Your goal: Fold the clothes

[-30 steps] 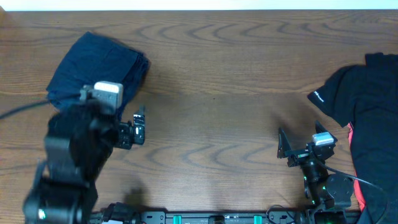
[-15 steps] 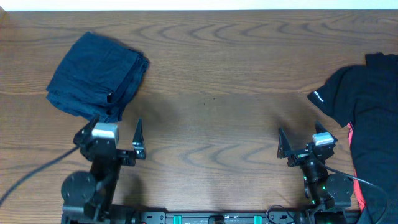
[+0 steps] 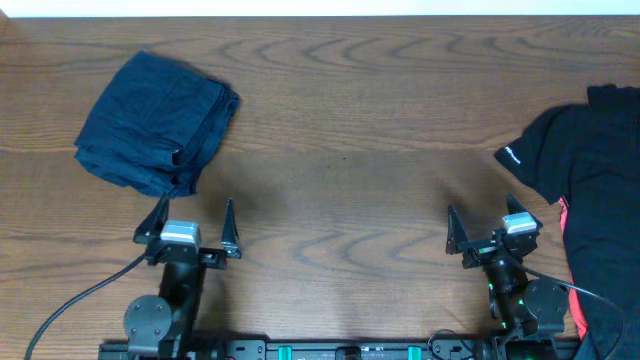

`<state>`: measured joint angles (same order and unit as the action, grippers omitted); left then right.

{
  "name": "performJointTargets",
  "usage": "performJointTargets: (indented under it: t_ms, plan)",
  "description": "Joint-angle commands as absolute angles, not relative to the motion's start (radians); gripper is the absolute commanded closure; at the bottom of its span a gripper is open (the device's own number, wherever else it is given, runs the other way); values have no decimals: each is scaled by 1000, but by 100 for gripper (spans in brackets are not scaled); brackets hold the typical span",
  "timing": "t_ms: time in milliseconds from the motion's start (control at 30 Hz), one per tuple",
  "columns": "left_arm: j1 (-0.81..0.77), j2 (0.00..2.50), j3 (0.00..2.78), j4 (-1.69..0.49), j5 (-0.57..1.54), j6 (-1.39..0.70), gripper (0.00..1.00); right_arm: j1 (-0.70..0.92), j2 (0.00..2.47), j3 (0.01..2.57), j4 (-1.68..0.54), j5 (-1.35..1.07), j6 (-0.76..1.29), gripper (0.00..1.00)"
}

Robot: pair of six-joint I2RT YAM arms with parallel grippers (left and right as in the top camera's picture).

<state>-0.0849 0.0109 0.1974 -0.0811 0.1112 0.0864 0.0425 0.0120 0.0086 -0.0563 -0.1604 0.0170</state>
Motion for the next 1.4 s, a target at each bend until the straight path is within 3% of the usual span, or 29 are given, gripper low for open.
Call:
performJointTargets:
  t_ms: [0, 233, 433, 1367]
  plan:
    - [-80, 2, 126, -23, 150, 91, 2, 33, 5, 6, -57, -164, 6, 1]
    - [-80, 2, 2, 26, 149, 86, 2, 33, 5, 6, -57, -164, 6, 1]
    - [-80, 2, 4, -59, 149, 84, 2, 33, 5, 6, -57, -164, 6, 1]
    - [-80, 4, 4, -56, 149, 84, 2, 33, 5, 6, -57, -164, 6, 1]
